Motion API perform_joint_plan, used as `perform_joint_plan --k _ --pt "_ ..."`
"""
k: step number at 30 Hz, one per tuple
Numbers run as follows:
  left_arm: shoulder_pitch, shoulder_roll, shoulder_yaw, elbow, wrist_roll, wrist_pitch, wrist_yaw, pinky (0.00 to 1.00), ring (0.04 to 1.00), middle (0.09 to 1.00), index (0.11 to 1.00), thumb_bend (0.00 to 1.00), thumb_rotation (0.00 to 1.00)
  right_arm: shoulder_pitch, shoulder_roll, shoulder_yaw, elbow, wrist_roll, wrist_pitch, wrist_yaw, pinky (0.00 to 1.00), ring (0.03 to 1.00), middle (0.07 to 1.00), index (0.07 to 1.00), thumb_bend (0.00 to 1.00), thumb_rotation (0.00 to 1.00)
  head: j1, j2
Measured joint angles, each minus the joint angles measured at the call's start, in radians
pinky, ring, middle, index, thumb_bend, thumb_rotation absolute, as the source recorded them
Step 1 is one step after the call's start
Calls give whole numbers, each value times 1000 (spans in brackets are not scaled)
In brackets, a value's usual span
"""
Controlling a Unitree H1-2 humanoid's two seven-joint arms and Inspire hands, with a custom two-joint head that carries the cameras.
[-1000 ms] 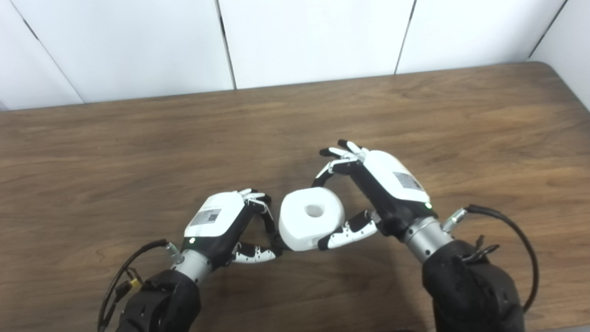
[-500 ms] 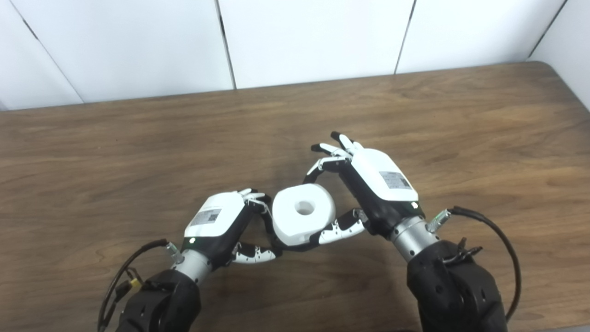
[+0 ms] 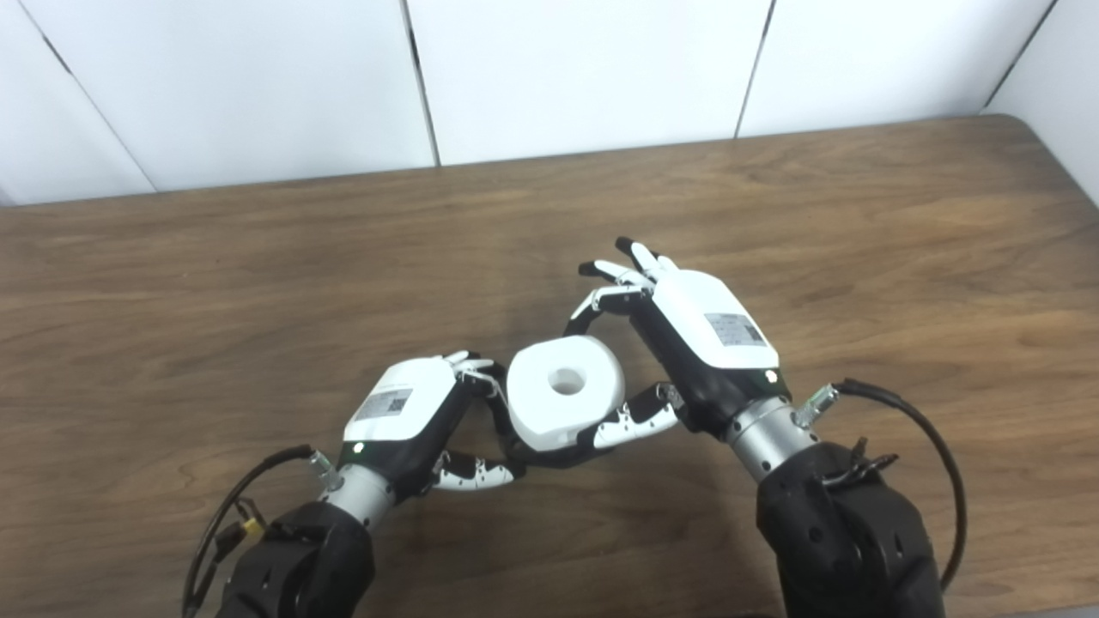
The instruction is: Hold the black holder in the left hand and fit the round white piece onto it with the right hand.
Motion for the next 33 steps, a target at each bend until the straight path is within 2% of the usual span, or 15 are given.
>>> perform_joint_plan --k 15,33 --pt "-1 -6 -13 -7 18 28 -2 919 927 848 489 518 50 -2 -9 -6 -4 -5 0 57 1000 995 881 485 519 137 2 9" --pt "-2 -9 -14 -8 20 30 -3 913 926 845 488 518 50 3 -16 -4 7 -5 -22 29 1000 995 874 485 519 136 0 11"
